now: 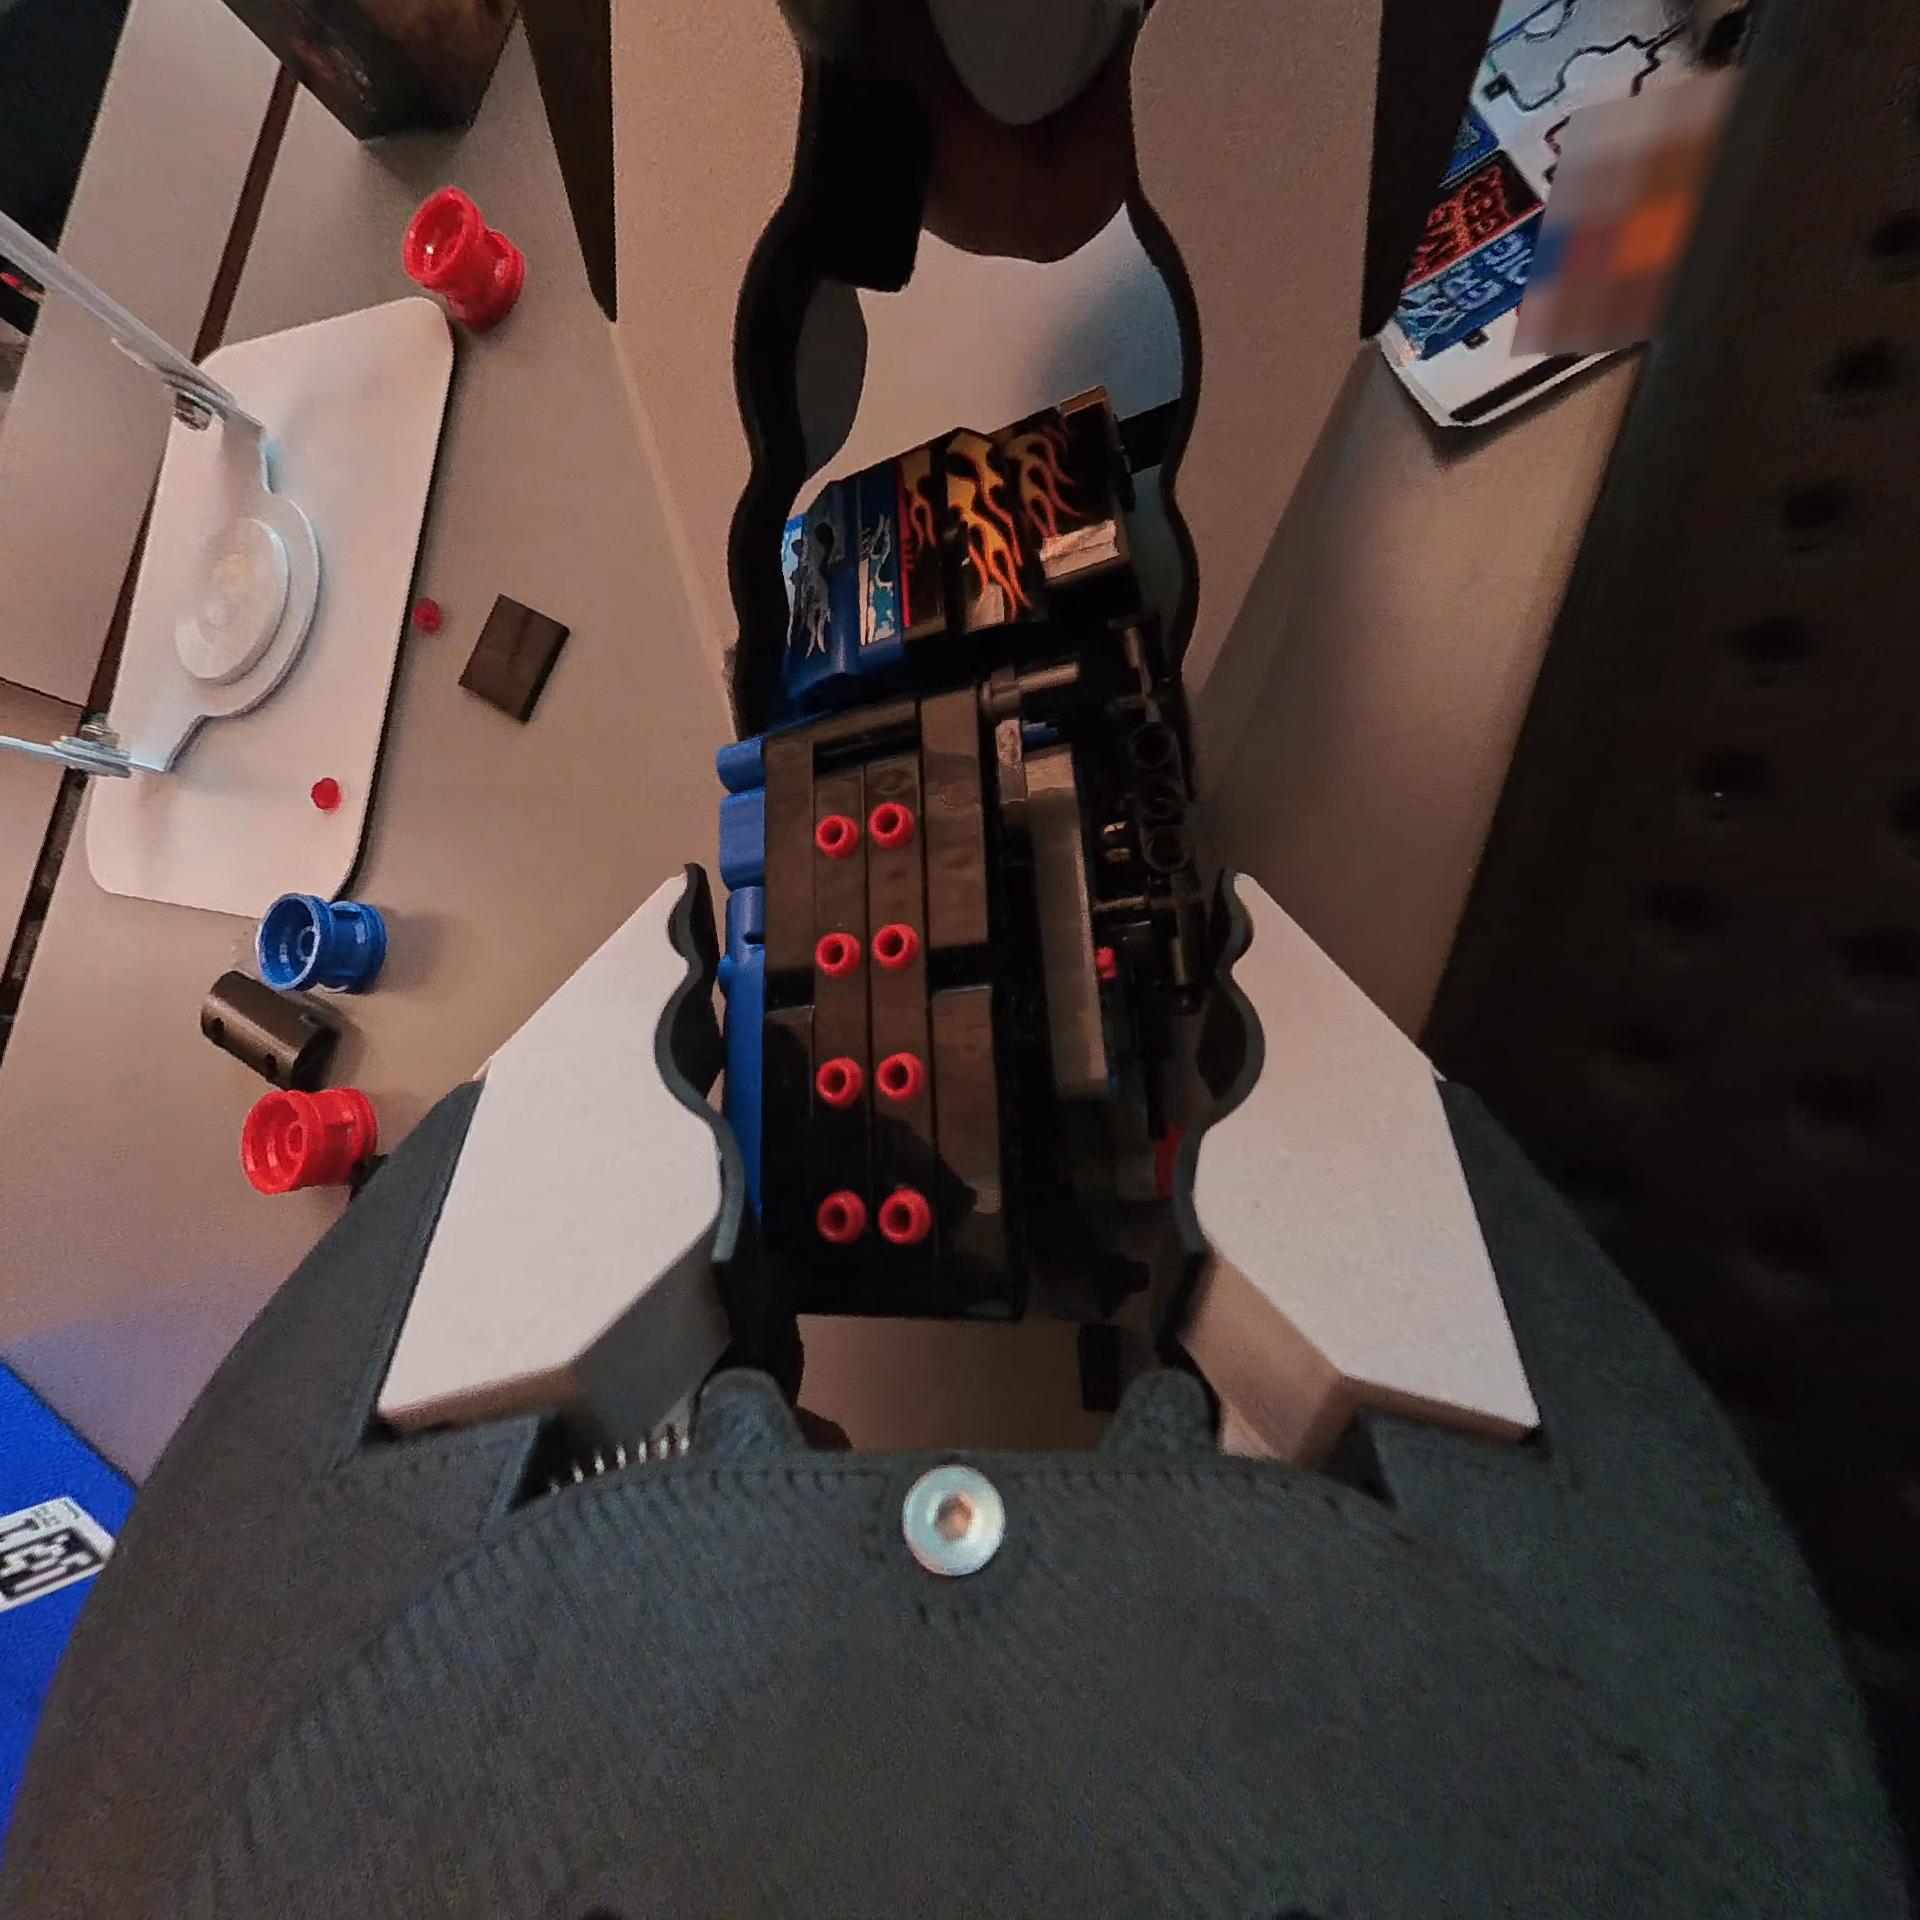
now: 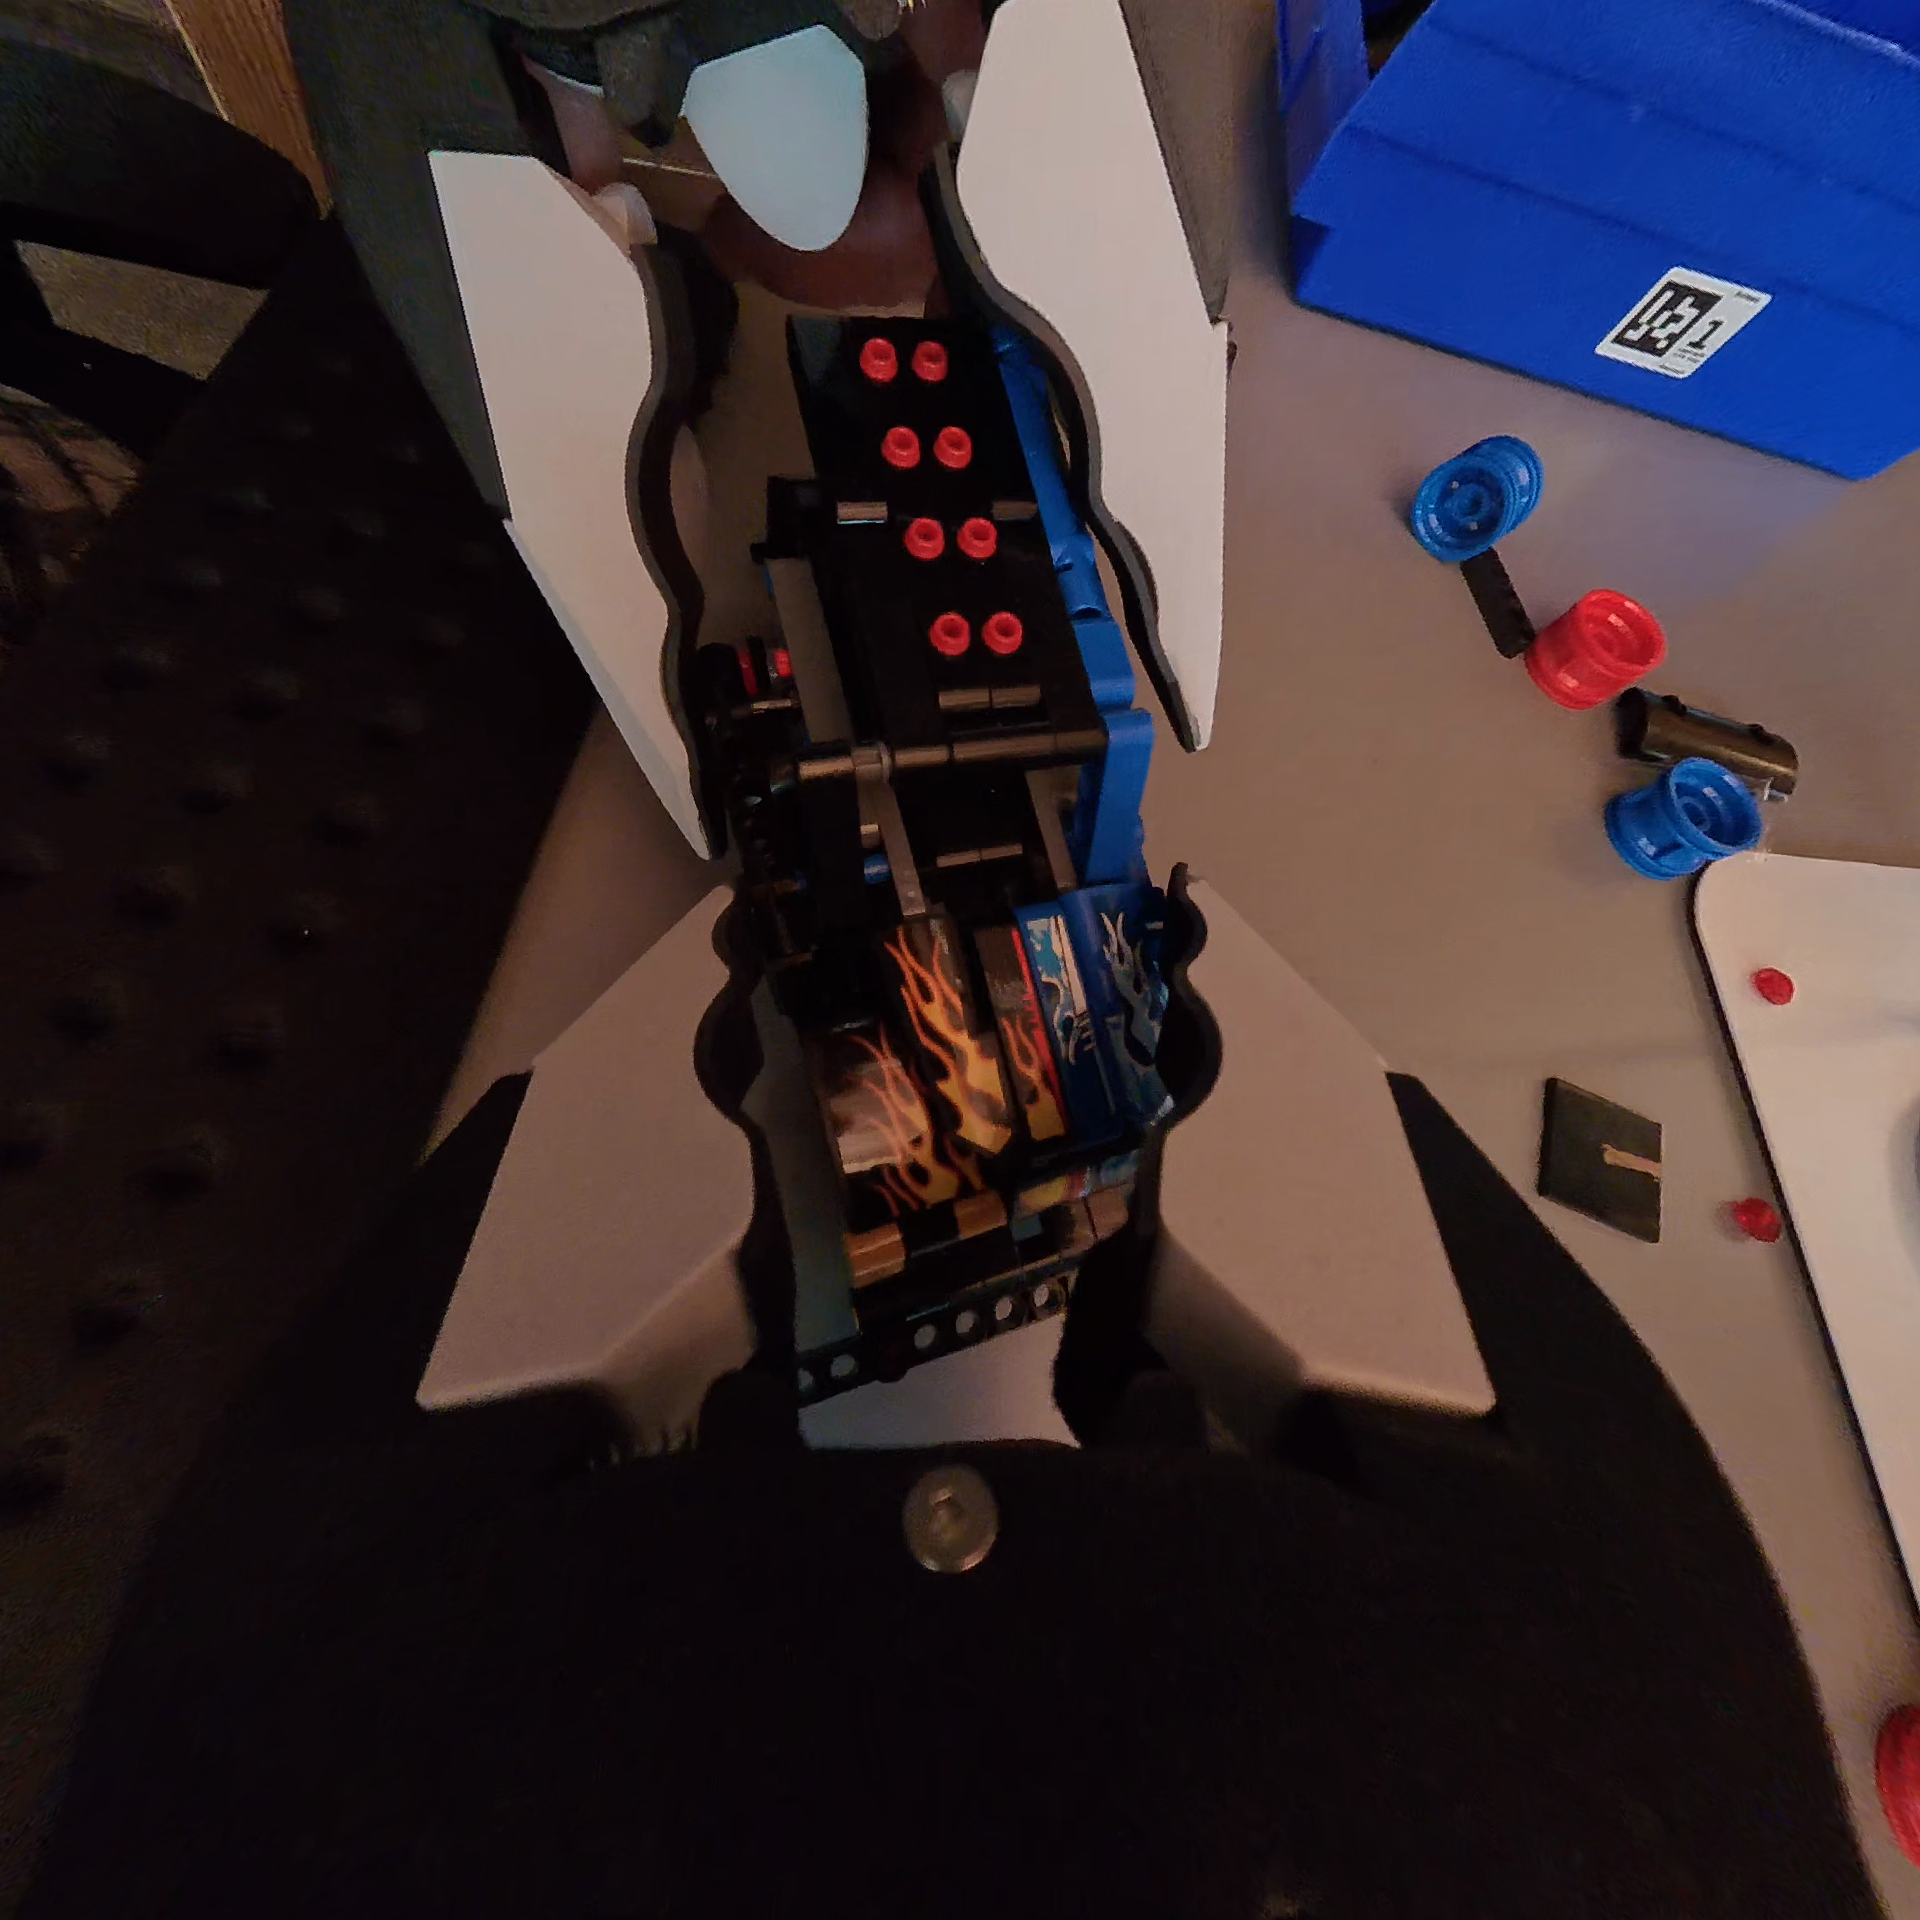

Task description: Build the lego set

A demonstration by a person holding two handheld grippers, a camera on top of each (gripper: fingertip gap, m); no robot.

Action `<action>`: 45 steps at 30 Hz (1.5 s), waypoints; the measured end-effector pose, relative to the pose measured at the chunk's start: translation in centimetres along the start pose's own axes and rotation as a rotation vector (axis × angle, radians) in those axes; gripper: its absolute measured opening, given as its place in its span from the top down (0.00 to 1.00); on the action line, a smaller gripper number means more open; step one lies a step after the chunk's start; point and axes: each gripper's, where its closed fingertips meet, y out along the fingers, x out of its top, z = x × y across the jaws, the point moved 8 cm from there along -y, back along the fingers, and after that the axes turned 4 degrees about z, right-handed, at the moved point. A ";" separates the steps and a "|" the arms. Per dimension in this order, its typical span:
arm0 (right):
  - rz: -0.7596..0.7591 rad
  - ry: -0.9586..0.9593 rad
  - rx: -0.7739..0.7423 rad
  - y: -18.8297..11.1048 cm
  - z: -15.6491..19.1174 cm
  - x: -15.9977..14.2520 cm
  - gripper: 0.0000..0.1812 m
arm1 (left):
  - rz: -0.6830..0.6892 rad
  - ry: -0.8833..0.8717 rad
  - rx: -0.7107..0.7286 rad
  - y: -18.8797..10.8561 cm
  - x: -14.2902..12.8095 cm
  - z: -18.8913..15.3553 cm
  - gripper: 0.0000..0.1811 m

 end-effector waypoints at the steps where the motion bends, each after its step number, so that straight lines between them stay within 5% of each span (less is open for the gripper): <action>1: -0.001 0.002 0.003 0.0 0.0 0.0 0.58 | -0.001 -0.003 -0.006 0.0 0.0 0.1 0.48; 45: 0.040 0.011 0.042 -0.2 -1.3 -0.2 0.60 | 0.053 0.027 -0.023 -0.6 1.1 0.6 0.53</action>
